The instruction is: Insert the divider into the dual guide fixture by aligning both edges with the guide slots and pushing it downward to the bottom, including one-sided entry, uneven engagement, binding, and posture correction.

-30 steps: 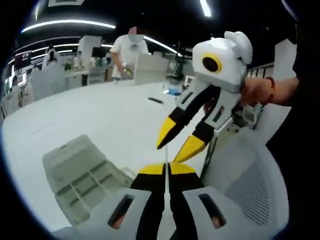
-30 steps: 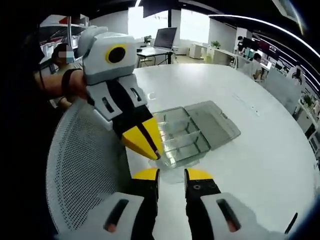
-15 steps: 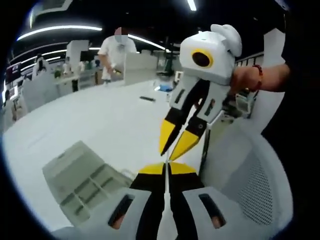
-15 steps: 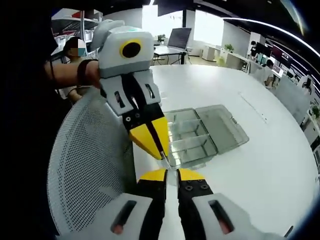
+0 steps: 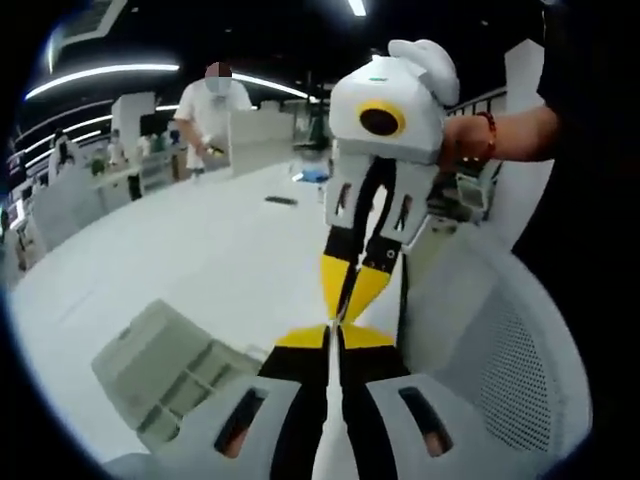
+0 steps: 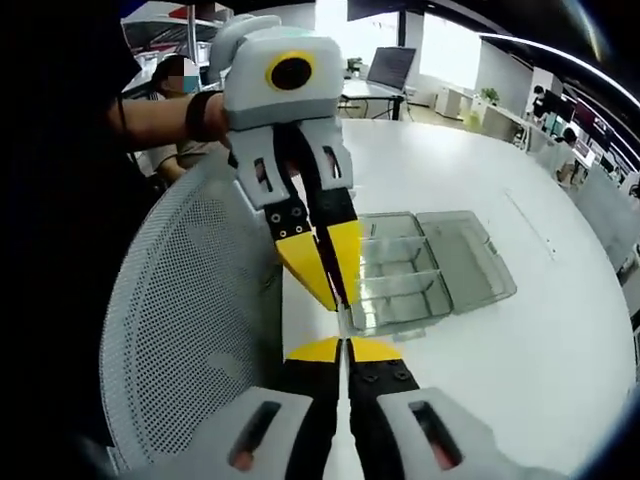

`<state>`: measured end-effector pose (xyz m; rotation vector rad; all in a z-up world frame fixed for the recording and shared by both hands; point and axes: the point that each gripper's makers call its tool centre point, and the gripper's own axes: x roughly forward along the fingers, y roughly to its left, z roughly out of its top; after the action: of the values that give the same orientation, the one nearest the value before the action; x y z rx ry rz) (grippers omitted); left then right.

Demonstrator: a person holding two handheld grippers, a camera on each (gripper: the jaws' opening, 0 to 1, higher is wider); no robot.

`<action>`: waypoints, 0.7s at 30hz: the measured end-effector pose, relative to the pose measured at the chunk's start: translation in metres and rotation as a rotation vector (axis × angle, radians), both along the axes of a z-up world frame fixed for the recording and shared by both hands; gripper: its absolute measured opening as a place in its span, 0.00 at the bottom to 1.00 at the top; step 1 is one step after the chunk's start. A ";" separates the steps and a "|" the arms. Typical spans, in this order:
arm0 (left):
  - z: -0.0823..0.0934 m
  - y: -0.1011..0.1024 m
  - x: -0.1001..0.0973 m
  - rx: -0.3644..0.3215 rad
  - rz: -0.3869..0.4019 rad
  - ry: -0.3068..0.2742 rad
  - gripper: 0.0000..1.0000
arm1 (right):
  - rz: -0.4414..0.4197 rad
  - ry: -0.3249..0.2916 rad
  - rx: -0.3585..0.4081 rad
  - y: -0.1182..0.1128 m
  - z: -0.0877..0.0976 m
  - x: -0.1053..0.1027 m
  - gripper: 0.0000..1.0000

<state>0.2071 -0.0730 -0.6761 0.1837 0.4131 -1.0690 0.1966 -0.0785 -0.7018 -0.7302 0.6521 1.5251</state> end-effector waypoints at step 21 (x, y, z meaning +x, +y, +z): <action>-0.007 0.024 -0.002 0.020 0.164 0.006 0.26 | 0.044 -0.066 -0.062 0.017 0.014 0.020 0.00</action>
<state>0.2052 -0.0488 -0.6834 0.1614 0.4371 -0.9042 0.2166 -0.0614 -0.6880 -0.8435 0.6399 1.5201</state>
